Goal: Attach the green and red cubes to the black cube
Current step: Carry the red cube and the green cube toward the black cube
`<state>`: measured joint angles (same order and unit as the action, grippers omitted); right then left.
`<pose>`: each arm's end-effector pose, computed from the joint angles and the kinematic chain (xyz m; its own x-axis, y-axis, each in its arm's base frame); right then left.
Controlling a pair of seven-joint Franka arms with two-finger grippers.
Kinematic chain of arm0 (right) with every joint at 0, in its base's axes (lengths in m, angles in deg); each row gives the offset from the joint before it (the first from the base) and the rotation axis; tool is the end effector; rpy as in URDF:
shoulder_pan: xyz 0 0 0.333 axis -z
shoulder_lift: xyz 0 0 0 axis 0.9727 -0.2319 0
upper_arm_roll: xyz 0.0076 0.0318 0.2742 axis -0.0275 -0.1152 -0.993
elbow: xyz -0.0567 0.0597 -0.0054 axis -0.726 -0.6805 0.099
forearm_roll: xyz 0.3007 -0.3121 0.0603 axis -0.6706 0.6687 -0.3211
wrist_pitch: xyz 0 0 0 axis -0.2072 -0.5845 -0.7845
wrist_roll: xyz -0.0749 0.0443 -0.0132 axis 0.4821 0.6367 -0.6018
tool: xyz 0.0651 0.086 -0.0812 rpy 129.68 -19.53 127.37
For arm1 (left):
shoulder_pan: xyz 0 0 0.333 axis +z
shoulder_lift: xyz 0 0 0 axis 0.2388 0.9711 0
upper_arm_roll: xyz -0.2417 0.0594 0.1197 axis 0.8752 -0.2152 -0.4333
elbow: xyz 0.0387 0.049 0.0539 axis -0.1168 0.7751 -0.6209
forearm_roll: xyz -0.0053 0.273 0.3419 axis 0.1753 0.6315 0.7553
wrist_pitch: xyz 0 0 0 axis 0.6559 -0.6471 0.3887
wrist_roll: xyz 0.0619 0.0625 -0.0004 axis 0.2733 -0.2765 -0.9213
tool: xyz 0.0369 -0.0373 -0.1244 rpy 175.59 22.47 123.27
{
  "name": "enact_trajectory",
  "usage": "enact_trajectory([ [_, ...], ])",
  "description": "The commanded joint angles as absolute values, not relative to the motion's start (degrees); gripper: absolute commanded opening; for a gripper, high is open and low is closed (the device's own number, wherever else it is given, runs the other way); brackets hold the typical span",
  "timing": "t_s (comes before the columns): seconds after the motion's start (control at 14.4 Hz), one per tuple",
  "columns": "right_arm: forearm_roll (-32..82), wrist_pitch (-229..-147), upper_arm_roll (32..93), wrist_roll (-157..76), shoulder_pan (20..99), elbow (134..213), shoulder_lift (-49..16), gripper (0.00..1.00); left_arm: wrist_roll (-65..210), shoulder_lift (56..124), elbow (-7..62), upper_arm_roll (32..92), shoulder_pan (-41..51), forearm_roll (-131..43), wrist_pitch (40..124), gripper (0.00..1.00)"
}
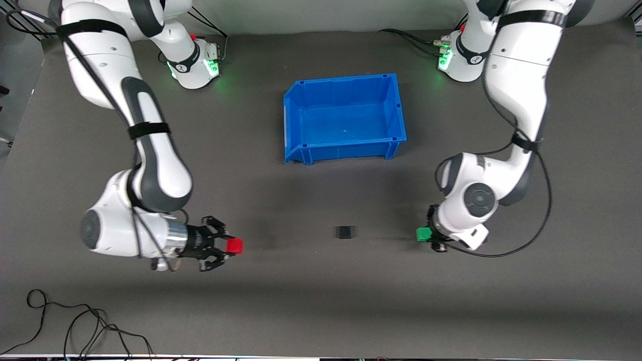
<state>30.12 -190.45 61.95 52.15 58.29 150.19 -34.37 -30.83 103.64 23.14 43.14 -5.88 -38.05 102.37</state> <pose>0.7287 0.2243 0.2456 0.0311 -0.9063 -0.4215 -0.9992 -0.0380 0.0079 0.6579 -0.2321 0.1218 -0.0423 0.9980 -0.0472 0.9986 0.0438 0.0310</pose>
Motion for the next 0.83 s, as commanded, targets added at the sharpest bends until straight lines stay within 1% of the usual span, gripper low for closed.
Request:
enact_trajectory([
  [0.0, 28.62, -194.25, 62.54, 58.03, 54.80, 149.01, -35.38, 0.00, -34.99, 106.68, 18.85, 42.14, -8.85, -38.47, 102.19, 0.00],
  [0.35, 28.62, -199.61, 62.54, 64.63, 47.42, 148.92, -37.49, 0.00, -38.25, 110.11, 14.44, 42.14, -11.15, -38.56, 102.19, 0.00],
  [0.76, 28.71, -207.96, 62.54, 65.34, 41.26, 148.75, -42.23, 0.00, -40.53, 110.81, 14.26, 44.07, -11.94, -38.65, 102.19, 0.00],
])
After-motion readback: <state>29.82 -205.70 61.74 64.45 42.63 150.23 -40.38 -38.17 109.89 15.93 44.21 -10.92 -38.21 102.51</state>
